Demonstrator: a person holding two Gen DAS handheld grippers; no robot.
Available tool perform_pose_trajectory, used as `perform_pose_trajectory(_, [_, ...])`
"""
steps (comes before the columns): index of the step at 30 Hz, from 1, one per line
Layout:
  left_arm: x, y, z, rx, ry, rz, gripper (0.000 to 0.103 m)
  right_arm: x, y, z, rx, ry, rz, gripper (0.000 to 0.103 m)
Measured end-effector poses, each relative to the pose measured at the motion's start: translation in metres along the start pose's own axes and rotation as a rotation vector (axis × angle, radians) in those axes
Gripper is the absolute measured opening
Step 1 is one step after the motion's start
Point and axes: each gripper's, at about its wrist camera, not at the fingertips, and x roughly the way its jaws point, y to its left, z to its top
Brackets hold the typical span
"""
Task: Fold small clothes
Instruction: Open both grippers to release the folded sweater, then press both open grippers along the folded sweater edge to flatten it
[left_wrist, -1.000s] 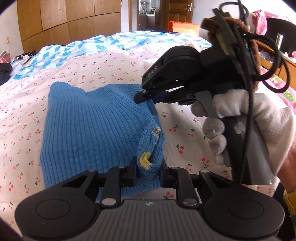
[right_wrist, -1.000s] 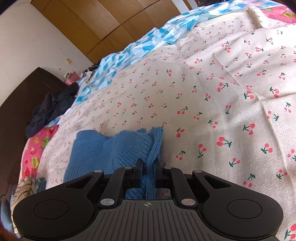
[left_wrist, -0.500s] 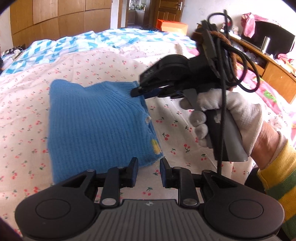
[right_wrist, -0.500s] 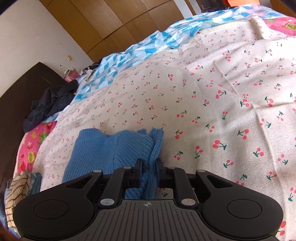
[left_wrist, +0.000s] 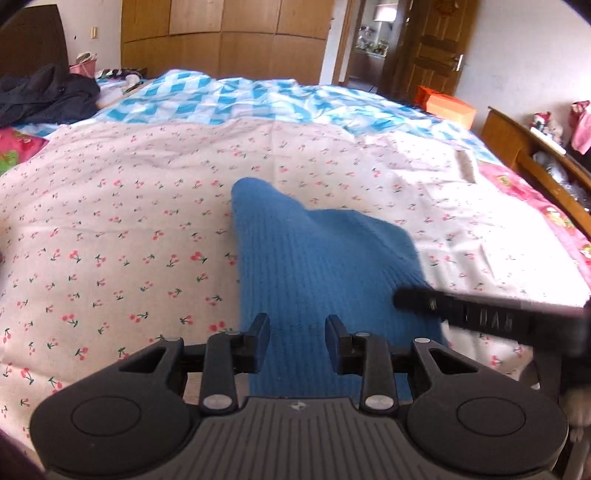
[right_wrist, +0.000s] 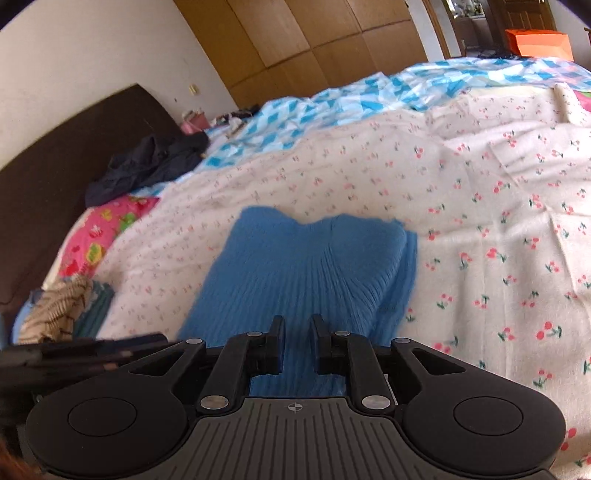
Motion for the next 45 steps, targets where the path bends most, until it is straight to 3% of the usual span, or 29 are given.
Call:
perform_pose_trajectory(3, [0.017, 0.004, -0.005, 0.006, 0.048, 0.017, 0.038, 0.0, -0.007, -0.006, 0.011, 0.001, -0.024, 0.007])
perform_pose_trajectory(8, [0.022, 0.003, -0.016, 0.014, 0.093, 0.025, 0.041, 0.001, -0.012, -0.013, 0.005, 0.003, -0.06, 0.006])
perform_pose_trajectory(14, [0.012, 0.001, -0.01, 0.022, 0.065, 0.038, 0.041, -0.012, 0.0, -0.012, -0.022, -0.071, -0.052, 0.011])
perform_pose_trajectory(20, [0.021, 0.001, -0.006, 0.015, 0.076, 0.053, 0.044, -0.002, 0.001, -0.015, -0.046, -0.045, -0.076, 0.013])
perform_pose_trajectory(26, [0.02, 0.001, -0.005, 0.024, 0.066, 0.06, 0.046, -0.009, -0.002, -0.014, -0.021, -0.102, -0.049, 0.014])
perform_pose_trajectory(32, [0.011, 0.004, 0.008, 0.021, -0.014, 0.052, 0.046, -0.013, 0.002, 0.002, -0.026, -0.167, -0.04, 0.017])
perform_pose_trajectory(40, [0.04, 0.021, 0.052, -0.004, -0.057, 0.091, 0.046, 0.022, -0.003, 0.05, -0.015, -0.199, -0.081, 0.016])
perform_pose_trajectory(45, [0.067, 0.024, 0.061, -0.006, -0.027, 0.088, 0.047, 0.057, -0.023, 0.041, 0.048, -0.132, -0.112, 0.016])
